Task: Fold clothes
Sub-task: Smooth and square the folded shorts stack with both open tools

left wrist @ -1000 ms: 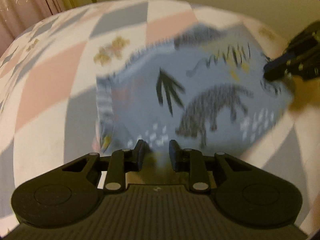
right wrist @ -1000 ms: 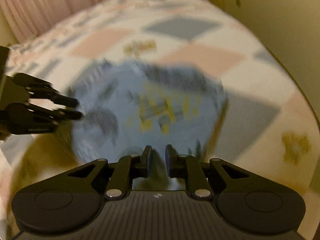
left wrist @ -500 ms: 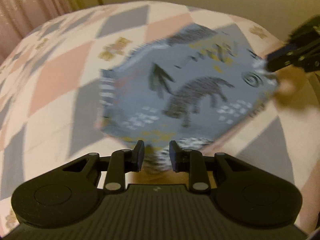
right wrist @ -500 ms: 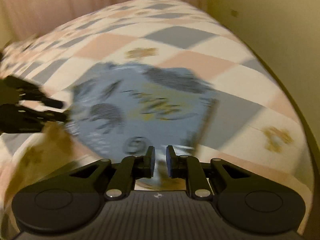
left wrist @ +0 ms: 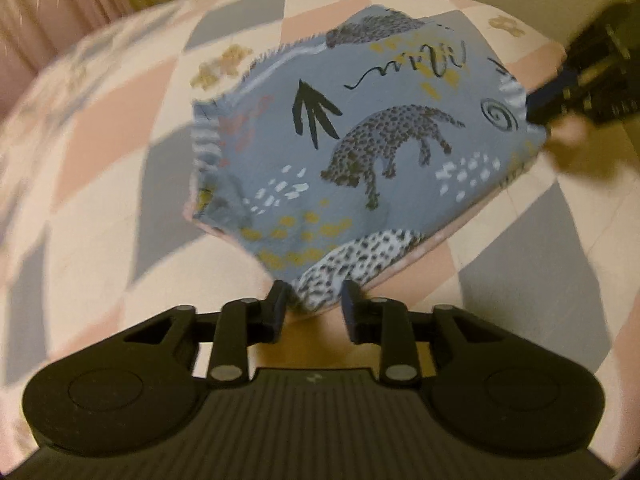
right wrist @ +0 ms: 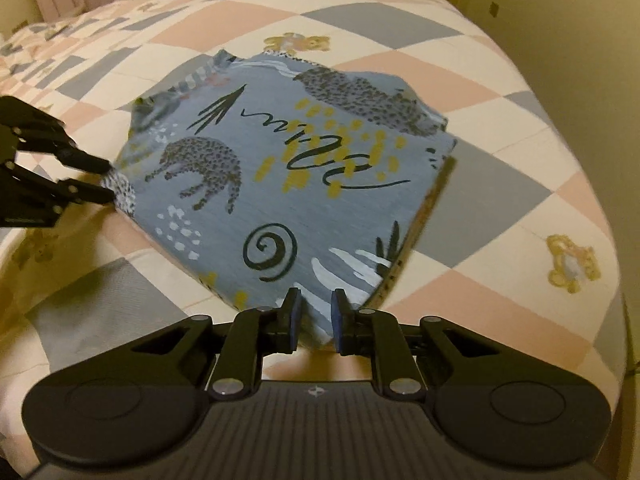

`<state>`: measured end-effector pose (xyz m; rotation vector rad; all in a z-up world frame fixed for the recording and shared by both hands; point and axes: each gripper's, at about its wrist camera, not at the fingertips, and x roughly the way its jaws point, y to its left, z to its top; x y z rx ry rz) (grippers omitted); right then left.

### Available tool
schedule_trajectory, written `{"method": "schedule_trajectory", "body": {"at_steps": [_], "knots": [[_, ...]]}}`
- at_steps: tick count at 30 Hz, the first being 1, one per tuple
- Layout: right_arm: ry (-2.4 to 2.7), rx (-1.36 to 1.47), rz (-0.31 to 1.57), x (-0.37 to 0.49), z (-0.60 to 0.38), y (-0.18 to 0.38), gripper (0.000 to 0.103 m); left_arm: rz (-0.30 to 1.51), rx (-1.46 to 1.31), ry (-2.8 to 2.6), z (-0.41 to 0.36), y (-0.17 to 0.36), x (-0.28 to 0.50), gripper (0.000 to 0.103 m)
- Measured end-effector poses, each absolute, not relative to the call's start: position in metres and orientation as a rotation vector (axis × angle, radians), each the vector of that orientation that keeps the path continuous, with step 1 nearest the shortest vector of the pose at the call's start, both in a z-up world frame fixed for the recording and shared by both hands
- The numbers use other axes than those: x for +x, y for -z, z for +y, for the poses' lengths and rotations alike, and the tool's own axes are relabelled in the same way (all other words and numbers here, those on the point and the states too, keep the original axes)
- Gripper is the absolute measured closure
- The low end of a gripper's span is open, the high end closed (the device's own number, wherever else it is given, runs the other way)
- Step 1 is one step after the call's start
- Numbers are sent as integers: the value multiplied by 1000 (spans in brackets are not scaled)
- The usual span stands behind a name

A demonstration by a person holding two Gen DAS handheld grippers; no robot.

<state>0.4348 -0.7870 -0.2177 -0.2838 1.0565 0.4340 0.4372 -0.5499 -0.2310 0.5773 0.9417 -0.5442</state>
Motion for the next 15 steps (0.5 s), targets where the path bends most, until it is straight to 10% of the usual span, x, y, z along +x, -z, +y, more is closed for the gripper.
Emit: {"method": "schedule_trajectory", "body": {"at_steps": [15], "knots": [[-452,-237,1108,423,-770,213,71,789,958,675,-565,247,414,76]]}}
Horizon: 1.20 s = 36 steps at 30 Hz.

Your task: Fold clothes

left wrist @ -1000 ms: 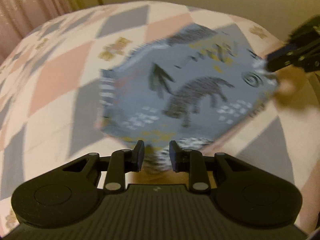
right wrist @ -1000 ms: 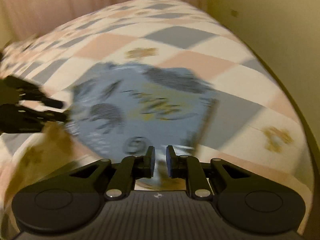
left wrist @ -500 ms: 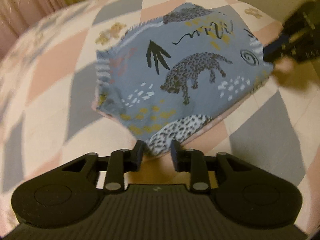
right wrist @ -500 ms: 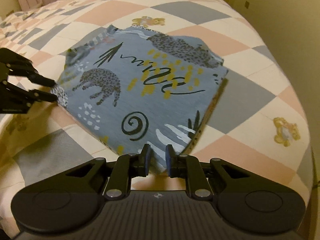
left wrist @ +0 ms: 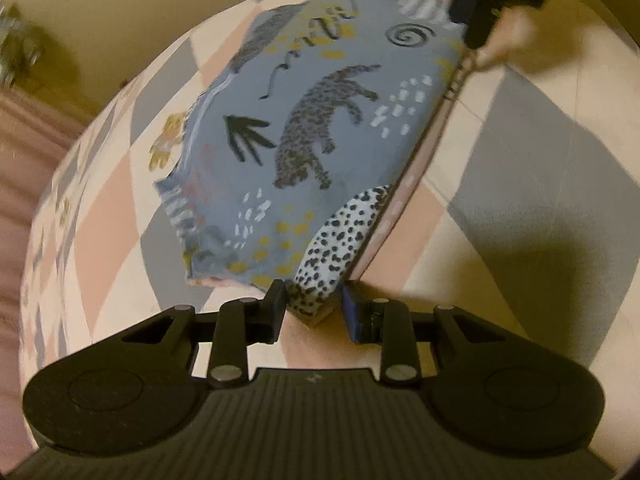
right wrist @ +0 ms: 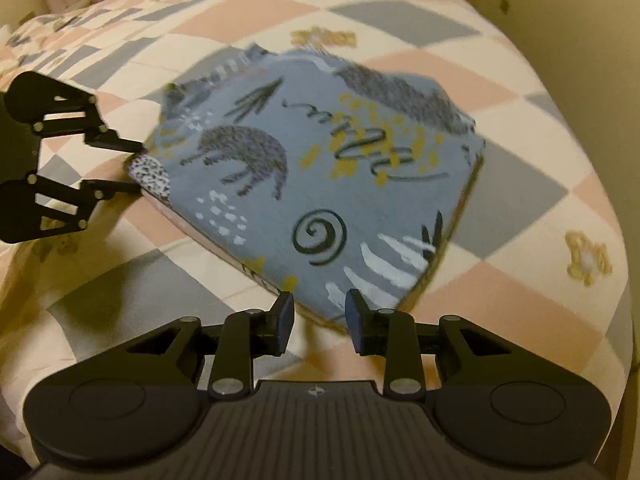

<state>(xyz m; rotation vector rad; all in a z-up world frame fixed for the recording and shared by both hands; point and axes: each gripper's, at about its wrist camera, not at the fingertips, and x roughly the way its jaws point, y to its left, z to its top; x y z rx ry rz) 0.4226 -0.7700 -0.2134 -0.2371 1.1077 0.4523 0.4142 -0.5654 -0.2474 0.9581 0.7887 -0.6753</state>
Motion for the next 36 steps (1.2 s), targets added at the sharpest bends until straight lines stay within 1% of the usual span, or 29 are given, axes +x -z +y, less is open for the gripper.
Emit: {"method": "schedule_trajectory", "body": {"at_steps": [1,2,3,6,7,8,9,11,13,15,16,17,19,21,23,27,28,30,32,36], "knots": [[-450,-231,1105,423,-770,209,70,815,914,652,-564,243,417,76],[-447,-215,1101,423,-771,203,68,837,855,617,-563,236,419,73],[-444,-198,1097,422,-772,198,63,859,797,582,-562,230,421,72],[-422,-153,1087,422,-774,181,51,923,667,515,-565,213,424,65],[-415,-142,1088,422,-774,177,49,940,632,497,-567,209,424,60],[-405,-134,1094,422,-774,175,41,958,596,480,-568,204,424,56],[-395,-126,1100,421,-774,173,37,976,561,467,-570,201,425,54],[-369,-101,1118,421,-776,171,36,1006,504,447,-575,198,427,43],[-343,-76,1128,419,-779,170,32,1027,465,434,-580,197,428,37],[-325,-62,1133,417,-781,171,27,1045,435,422,-584,197,429,34],[-317,-55,1136,416,-782,171,25,1047,430,415,-586,197,428,30],[-310,-47,1139,415,-783,171,22,1047,427,408,-588,196,427,23],[-299,-35,1145,413,-785,172,19,1043,427,391,-591,196,426,15],[-288,-28,1153,410,-786,173,14,1055,419,376,-591,197,425,12],[-277,-26,1161,407,-786,174,11,1070,398,369,-589,197,424,9],[-245,-32,1174,399,-784,174,5,1144,318,369,-582,203,422,6],[-236,-30,1175,396,-784,173,5,1165,297,368,-580,205,421,6],[-218,-20,1168,388,-782,169,3,1152,300,376,-578,204,415,6],[-198,-11,1159,379,-780,164,2,1120,323,388,-578,200,406,4],[-150,11,1149,359,-773,155,2,1079,328,397,-574,188,391,3]]}}
